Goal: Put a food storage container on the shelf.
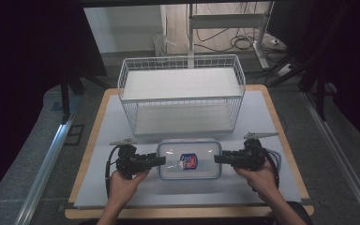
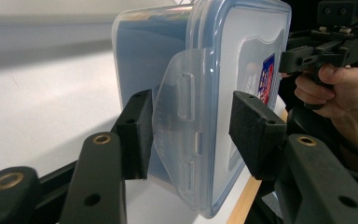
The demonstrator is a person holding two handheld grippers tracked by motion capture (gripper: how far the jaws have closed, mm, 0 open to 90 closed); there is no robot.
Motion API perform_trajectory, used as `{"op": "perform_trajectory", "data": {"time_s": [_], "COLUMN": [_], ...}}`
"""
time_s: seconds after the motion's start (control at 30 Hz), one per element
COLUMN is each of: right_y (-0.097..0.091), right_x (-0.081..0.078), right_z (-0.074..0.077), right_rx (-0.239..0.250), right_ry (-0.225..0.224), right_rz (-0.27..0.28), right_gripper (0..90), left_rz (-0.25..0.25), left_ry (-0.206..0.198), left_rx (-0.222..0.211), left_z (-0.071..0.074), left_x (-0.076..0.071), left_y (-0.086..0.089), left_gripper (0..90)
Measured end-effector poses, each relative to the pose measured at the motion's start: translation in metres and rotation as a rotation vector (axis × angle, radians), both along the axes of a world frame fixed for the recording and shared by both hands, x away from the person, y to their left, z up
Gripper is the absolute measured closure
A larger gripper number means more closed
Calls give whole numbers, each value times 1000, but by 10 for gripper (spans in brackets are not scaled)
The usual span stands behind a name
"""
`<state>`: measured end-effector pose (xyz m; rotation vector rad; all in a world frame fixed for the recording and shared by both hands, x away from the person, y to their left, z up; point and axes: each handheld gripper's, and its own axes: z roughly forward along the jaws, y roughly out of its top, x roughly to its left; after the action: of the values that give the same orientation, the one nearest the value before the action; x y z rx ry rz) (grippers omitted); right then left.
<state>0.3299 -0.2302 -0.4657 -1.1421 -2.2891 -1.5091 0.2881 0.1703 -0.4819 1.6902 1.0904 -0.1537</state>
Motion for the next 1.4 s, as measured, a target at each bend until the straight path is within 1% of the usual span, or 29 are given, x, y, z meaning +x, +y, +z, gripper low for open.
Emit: {"op": "perform_trajectory", "data": {"time_s": [0.17,0.3,0.47,0.5,0.6,0.8,0.97,1.23,1.3,1.4], "right_y": [2,1,0,1,1,4,7,9,10,11], "right_x": [3,7,12,14,17,25,32,42,45,49], "right_z": [11,21,37,40,47,58,64,78,83,91], "right_rx": [25,46,57,59,56,52,51,63,64,58], "right_ry": [-25,-46,-71,-83,-93,-101,-98,-103,-107,-118], "right_rz": [-3,-8,-12,-12,-10,-8,-4,-2,-4,-4], "right_gripper": [560,560,560,560,561,561,561,561,561,560], "left_rz": [10,14,14,14,19,22,27,38,38,43], "left_ry": [-47,-87,-121,-123,-132,-133,-138,-159,-161,-169], "left_rx": [7,20,20,20,14,9,7,10,10,10], "left_z": [18,36,52,54,59,65,72,90,92,101], "left_x": [4,9,15,16,20,25,30,39,40,46], "left_y": [3,2,2,2,3,6,8,10,10,11], "left_gripper": [507,507,507,506,507,506,506,506,504,503]}}
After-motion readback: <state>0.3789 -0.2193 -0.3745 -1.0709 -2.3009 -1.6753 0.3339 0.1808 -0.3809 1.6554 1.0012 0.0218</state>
